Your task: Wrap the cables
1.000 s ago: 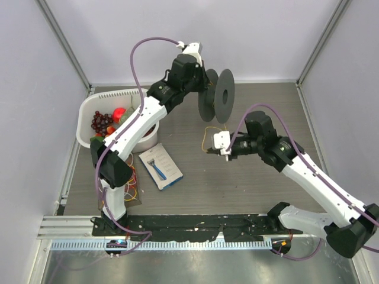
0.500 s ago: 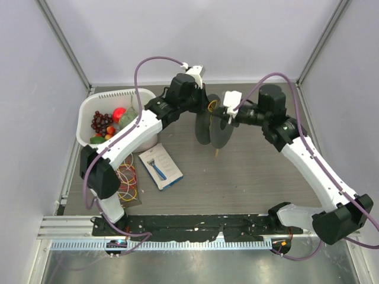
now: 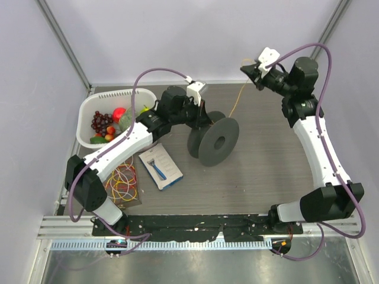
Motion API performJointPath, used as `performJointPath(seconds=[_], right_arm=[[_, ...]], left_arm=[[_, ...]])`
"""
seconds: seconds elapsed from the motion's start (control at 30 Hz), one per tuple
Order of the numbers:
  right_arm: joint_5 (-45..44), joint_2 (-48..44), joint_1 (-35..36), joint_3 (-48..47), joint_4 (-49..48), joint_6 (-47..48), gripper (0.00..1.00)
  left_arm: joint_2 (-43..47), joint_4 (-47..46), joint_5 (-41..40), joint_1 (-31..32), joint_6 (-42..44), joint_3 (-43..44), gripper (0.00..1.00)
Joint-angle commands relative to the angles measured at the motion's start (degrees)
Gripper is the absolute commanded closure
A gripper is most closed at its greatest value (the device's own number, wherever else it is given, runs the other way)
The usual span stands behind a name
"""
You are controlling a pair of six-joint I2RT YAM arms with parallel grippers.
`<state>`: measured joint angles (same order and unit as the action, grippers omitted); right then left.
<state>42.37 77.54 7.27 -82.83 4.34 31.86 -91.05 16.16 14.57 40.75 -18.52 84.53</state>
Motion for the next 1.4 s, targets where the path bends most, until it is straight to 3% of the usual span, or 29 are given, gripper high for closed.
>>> performJointPath(seconds=[0.0, 0.13, 0.3, 0.53, 0.73, 1.03, 1.2, 1.37], right_arm=[[1.74, 2.78, -4.45, -5.23, -6.45, -4.08, 0.99], [4.21, 5.07, -9.02, -5.94, -6.45, -4.52, 0.99], [7.89, 5.96, -12.71, -4.02, -5.66, -6.01, 0.99], [12.29, 2.98, -14.30, 0.29, -5.39, -14.27, 0.99], [13.26, -2.39, -15.17, 8.81, -4.69, -12.79, 0.99], [17.13, -9.24, -15.35, 20.25, 9.44, -2.95, 0.99], [21.44, -11.70, -14.92, 18.76, 34.80, 14.15, 0.99], [19.52, -14.25, -12.64, 20.07, 45.67, 24.03, 0.99]], left_arm=[[5.87, -5.79, 9.85, -0.15, 2.09, -1.73, 1.00], [8.16, -7.98, 16.97, -0.67, -0.01, -3.49, 1.00], [8.43, -15.53, 25.24, -5.23, -12.91, -4.37, 1.00], [6.85, -23.01, 27.62, -12.27, -26.37, -2.18, 1.00], [4.21, -33.02, 29.99, -18.86, -37.97, -0.86, 1.00], [1.93, -36.73, 20.87, -24.92, -48.61, 2.57, 1.00], [-0.18, -35.50, 17.43, -27.56, -49.85, 3.97, 1.00], [-1.94, -34.36, 14.71, -27.75, -51.26, 5.46, 1.00]])
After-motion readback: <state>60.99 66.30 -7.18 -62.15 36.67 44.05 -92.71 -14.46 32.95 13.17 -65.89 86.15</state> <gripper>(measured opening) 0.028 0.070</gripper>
